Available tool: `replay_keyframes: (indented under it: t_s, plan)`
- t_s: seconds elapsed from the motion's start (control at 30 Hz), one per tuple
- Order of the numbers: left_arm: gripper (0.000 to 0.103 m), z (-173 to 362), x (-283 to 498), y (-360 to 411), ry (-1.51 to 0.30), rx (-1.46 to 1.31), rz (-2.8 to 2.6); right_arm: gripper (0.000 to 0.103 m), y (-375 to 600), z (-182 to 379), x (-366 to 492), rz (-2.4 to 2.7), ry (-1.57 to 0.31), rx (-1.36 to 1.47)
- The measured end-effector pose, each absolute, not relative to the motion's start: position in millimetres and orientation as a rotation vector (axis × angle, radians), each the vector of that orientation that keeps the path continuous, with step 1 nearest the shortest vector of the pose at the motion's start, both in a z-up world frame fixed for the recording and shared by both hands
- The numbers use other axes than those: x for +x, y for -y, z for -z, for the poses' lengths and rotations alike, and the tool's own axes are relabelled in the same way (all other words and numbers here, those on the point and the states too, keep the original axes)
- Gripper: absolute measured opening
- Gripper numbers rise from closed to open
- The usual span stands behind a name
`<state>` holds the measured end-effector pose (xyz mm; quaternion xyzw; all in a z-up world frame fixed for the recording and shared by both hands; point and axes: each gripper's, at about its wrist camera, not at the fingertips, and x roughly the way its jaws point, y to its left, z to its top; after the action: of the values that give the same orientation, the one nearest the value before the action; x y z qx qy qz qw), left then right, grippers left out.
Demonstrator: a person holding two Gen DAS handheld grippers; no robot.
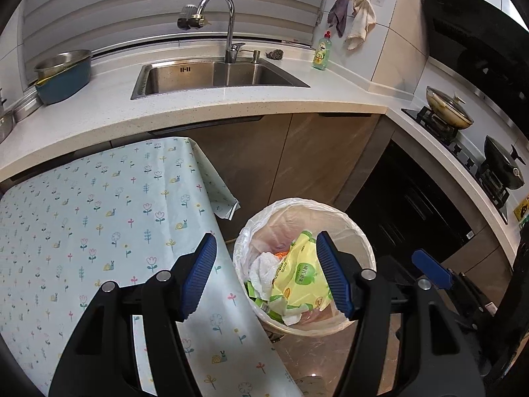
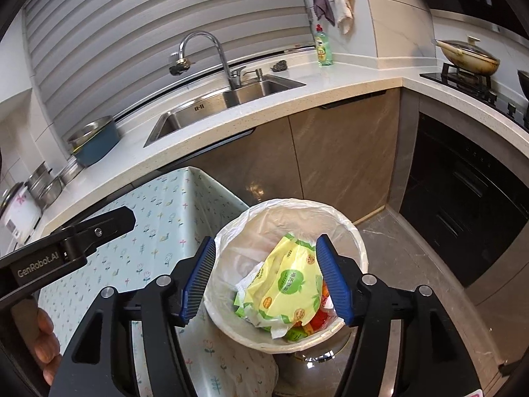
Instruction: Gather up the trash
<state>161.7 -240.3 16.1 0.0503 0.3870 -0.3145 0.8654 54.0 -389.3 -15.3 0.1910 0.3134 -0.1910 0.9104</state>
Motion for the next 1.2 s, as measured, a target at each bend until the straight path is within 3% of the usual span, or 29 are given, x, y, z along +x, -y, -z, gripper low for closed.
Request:
replay_keyframes:
  t_s: [0.17,0.3,0.5,0.63,1.2]
  plan:
    - [0.069,-19,158,225,-0.788,0.105,0.614,0.072,375,11,53,0.371,-0.659,0.362]
    - [0.072,-19,154,214,-0.772,0.116,0.584,0.085,365,8,52,0.353,-0.670,0.340]
    - [0.084,-17,148,201,-0.743,0.141,0.511,0.087,350,9,52,0.339,-0.708,0.292]
    - [0.091,-16,144,191,-0.743,0.141,0.493,0.096,343,12,51,0.330,-0.725,0.278]
    - [0.094,-3,127,157,-0.755,0.141,0.390,0.096,318,15,33,0.345,-0.752,0.199]
